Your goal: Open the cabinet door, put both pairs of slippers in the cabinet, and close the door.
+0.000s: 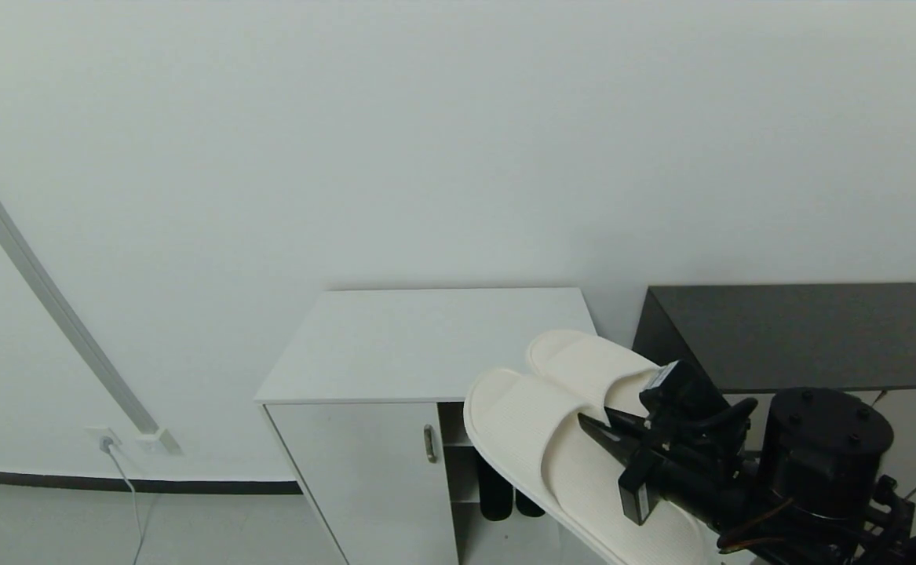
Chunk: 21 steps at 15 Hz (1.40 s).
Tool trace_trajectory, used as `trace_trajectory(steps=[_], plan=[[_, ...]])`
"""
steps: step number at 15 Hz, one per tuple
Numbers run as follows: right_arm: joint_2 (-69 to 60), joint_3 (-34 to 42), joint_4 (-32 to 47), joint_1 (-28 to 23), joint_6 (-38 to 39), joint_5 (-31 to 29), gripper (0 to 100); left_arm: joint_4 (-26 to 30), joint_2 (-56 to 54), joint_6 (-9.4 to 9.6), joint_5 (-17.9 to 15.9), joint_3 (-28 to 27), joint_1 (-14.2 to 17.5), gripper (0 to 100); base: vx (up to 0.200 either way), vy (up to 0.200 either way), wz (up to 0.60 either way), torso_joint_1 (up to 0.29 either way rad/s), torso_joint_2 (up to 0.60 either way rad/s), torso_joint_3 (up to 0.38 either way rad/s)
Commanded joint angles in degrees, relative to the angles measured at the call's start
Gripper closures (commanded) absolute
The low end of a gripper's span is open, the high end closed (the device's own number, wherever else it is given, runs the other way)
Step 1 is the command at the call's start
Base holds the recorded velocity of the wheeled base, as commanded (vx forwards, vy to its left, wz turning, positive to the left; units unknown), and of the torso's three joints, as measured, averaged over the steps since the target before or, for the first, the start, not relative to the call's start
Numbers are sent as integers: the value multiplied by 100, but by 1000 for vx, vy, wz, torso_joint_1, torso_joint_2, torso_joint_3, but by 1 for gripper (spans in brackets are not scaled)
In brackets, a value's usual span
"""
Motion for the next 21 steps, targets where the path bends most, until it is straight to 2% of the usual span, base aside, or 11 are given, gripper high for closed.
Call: trace_trajectory(steps=[1, 9, 21], plan=[[33, 20, -2, 13, 3, -4, 100, 6, 5, 0, -8, 0, 0, 100, 0, 0, 0, 0, 0, 0], [59, 20, -2, 22, -5, -4, 100, -2, 5, 0, 0, 0, 0, 100, 0, 0, 0, -68, 149, 80], [129, 38, -37, 22, -14, -4, 100, 6, 5, 0, 0, 0, 0, 100, 0, 0, 0, -144, 317, 172]])
